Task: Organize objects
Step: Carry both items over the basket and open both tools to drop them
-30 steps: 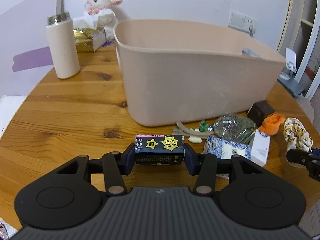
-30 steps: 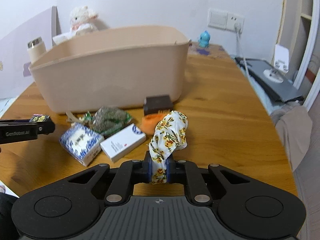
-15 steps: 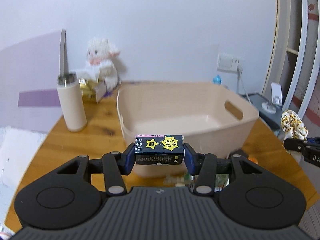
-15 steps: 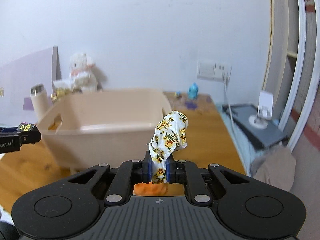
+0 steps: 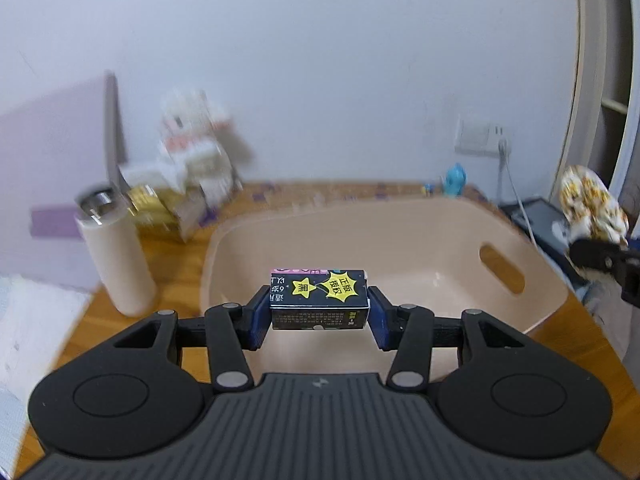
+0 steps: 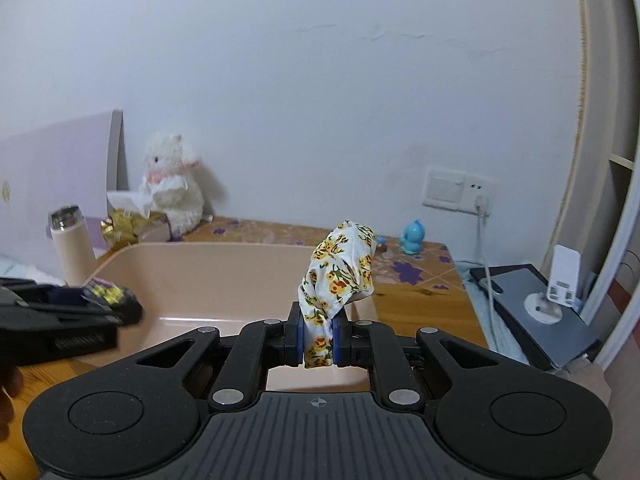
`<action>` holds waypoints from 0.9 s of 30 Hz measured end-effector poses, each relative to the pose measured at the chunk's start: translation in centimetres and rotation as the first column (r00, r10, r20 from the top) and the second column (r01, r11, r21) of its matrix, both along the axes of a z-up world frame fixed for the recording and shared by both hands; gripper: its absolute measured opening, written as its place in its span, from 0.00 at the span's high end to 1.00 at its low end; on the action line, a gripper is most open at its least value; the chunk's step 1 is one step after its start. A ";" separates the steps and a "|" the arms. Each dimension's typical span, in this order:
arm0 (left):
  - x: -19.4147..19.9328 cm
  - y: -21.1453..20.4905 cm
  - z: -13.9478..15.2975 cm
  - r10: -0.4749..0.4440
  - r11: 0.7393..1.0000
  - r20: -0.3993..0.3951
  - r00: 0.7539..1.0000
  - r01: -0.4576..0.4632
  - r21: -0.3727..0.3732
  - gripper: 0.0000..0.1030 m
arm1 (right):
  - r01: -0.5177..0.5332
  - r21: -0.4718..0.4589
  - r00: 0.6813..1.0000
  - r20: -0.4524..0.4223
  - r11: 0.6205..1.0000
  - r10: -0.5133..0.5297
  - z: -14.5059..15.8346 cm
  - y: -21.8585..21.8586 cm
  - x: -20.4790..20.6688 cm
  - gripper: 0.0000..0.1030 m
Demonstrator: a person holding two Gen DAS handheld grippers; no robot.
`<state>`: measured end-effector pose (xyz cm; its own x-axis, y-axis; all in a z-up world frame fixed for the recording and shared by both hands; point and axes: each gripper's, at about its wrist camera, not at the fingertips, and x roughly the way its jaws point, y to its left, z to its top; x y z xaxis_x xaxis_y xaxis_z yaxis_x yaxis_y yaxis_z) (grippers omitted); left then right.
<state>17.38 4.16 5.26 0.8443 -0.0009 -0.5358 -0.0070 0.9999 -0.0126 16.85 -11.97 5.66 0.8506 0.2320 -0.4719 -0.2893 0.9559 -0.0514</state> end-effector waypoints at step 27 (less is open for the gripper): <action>-1.9 -1.4 -0.4 0.003 0.999 -0.059 0.998 0.000 0.053 0.18 | -0.037 -0.089 0.998 -0.048 0.995 0.033 -0.4 0.2 -0.5 0.21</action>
